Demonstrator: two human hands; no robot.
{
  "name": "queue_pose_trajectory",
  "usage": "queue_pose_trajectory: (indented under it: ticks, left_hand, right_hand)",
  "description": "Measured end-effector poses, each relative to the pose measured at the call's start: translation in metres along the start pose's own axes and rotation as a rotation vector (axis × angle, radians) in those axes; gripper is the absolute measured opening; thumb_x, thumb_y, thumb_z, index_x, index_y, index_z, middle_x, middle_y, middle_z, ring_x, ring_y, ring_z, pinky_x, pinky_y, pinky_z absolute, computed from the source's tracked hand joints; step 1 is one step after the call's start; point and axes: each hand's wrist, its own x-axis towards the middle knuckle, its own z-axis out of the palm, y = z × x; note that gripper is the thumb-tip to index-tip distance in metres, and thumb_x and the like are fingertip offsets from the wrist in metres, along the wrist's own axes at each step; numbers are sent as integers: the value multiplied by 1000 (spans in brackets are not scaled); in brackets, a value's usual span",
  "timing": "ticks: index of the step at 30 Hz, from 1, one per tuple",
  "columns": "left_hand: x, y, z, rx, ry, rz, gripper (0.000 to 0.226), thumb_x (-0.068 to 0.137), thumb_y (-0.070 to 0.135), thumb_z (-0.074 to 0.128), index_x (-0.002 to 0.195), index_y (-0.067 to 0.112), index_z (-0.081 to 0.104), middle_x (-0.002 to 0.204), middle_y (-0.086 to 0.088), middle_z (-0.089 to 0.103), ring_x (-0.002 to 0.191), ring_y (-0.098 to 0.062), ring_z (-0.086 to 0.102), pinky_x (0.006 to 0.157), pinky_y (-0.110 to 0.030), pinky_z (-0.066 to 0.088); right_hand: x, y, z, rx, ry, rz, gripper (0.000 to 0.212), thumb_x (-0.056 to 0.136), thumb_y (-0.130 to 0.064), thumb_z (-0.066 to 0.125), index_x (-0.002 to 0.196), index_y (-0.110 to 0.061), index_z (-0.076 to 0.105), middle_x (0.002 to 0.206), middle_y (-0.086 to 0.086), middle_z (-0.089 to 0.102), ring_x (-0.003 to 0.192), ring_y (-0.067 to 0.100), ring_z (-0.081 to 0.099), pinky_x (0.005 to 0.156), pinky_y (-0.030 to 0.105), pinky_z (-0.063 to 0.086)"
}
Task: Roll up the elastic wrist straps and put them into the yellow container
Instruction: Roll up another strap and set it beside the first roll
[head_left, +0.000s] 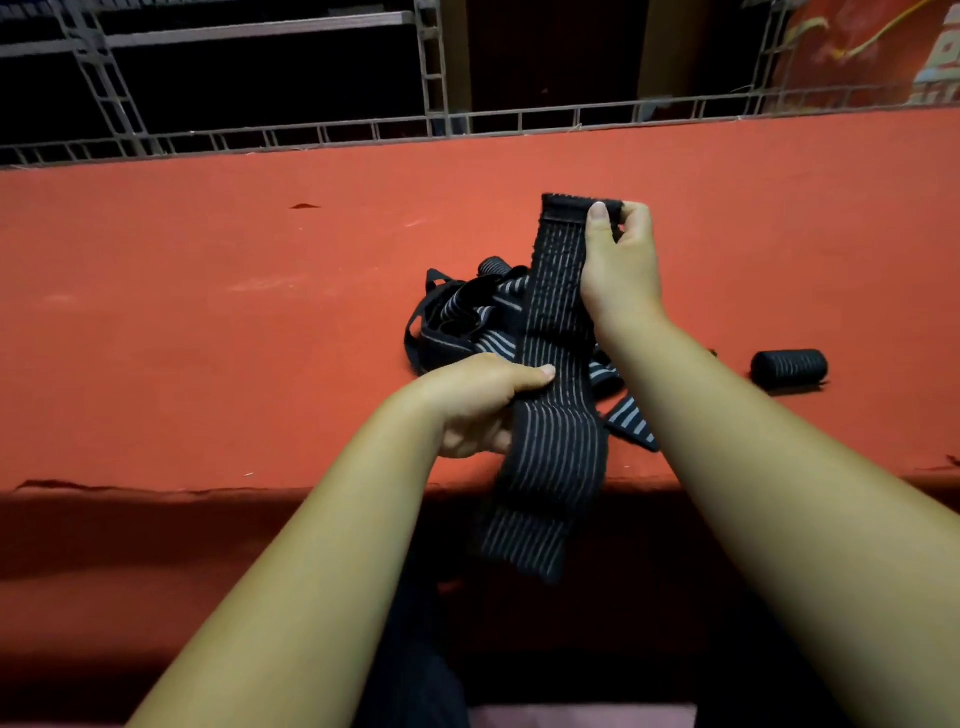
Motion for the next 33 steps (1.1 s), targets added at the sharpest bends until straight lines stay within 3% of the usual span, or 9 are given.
queue_pose_trajectory:
  ticks: [2, 6, 11, 14, 18, 21, 23, 27, 33]
  left_hand:
    - [10, -12, 1, 135, 51, -29, 26, 114, 27, 54, 119, 6, 69, 103, -12, 77, 80, -24, 74, 74, -38, 68]
    - [39, -32, -7, 411, 260, 5, 27, 112, 24, 56, 100, 3, 67, 99, -19, 76, 87, -33, 75, 94, -54, 65]
    - [64, -18, -18, 363, 432, 180, 19, 107, 25, 63, 90, 17, 65, 95, -5, 72, 86, -22, 71, 83, -38, 63]
    - [79, -6, -23, 251, 458, 306, 4, 106, 27, 66, 107, 25, 69, 96, 1, 72, 83, -14, 69, 83, -37, 64]
    - [106, 3, -27, 113, 474, 423, 24, 107, 23, 66, 130, 20, 69, 102, 4, 75, 80, -8, 71, 72, -31, 63]
    - [129, 3, -31, 115, 528, 492, 16, 104, 23, 70, 119, 22, 77, 97, 5, 78, 79, -9, 73, 71, -38, 63]
    - [141, 1, -33, 115, 558, 542, 13, 102, 22, 71, 111, 25, 81, 101, 5, 81, 92, -17, 78, 86, -50, 66]
    - [156, -5, -40, 105, 579, 584, 15, 100, 20, 74, 107, 29, 83, 103, 2, 81, 98, -20, 77, 85, -49, 64]
    - [165, -5, -45, 71, 564, 548, 18, 100, 13, 75, 105, 29, 84, 95, -1, 81, 79, -14, 72, 63, -33, 56]
  right_hand:
    - [-3, 21, -2, -45, -77, 48, 19, 111, -43, 53, 116, -25, 58, 98, -10, 67, 84, 10, 63, 77, 32, 51]
    - [-16, 56, -7, -126, -257, 132, 18, 110, -37, 59, 113, -20, 64, 94, -6, 68, 77, 8, 60, 69, 27, 48]
    - [-17, 87, -8, -34, -263, 196, 10, 106, -39, 62, 103, -30, 66, 93, 4, 65, 81, 19, 63, 76, 40, 51]
    - [-10, 99, -9, 10, -268, 196, 11, 100, -43, 65, 100, -32, 70, 91, 5, 69, 83, 22, 68, 80, 48, 58]
    - [-5, 112, -16, 87, -337, 227, 10, 98, -41, 70, 100, -33, 76, 103, 4, 81, 103, 32, 79, 97, 63, 60]
    - [4, 114, -19, 36, -364, 199, 12, 102, -38, 70, 104, -27, 76, 103, 4, 82, 101, 30, 79, 93, 60, 62]
    - [12, 116, -20, -4, -370, 171, 13, 103, -36, 70, 106, -25, 76, 102, 7, 81, 96, 31, 79, 87, 55, 63]
    - [20, 122, -18, -18, -381, 174, 14, 107, -27, 67, 115, -20, 76, 88, -1, 75, 74, 8, 70, 65, 28, 58]
    - [29, 129, -12, 17, -323, 186, 21, 108, -42, 63, 110, -29, 79, 100, -5, 82, 88, 16, 78, 79, 38, 62]
